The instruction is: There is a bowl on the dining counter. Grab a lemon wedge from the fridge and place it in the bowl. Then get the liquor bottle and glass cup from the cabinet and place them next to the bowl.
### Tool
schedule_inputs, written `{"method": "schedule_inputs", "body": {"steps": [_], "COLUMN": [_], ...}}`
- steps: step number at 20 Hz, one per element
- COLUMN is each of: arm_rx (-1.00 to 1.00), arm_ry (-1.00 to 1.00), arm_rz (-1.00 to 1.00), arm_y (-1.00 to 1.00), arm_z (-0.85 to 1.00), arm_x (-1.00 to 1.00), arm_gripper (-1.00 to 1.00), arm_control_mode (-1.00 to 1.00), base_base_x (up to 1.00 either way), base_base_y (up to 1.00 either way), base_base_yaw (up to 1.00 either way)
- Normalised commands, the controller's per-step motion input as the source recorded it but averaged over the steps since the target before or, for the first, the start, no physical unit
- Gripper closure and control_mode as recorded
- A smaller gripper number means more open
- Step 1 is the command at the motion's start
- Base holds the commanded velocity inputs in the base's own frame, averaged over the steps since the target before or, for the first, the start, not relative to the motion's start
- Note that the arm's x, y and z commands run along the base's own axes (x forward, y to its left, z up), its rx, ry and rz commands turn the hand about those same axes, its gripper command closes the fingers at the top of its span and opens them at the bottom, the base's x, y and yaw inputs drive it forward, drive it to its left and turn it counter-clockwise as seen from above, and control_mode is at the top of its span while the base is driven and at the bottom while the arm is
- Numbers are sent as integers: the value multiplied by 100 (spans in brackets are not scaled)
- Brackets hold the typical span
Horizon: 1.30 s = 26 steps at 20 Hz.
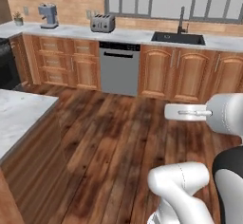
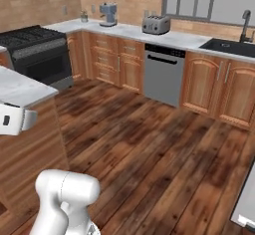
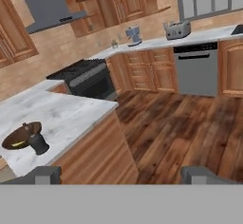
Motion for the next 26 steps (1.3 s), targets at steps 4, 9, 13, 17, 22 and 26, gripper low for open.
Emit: {"method": "schedule_inputs", "body": {"steps": [4, 9, 13, 17, 22, 26], "arm_rx": [0, 0, 0, 0, 0, 0], "arm_ry": [0, 0, 0, 0, 0, 0], "arm_rz": [0, 0, 0, 0, 0, 0], "arm_y": [0, 0, 0, 0, 0, 0], "arm_z": [0, 0, 0, 0, 0, 0], "arm_x": [0, 0, 0, 0, 0, 0], "arm_gripper": [-100, -100, -100, -100, -100, -100], "arm_control_mode": [100, 100, 100, 100, 100, 100], "base_base_x": [100, 100, 100, 100, 100, 100], "base_base_y": [-79, -47, -6, 1, 19, 9], "base_base_yaw": [14, 4, -7, -9, -1, 24]}}
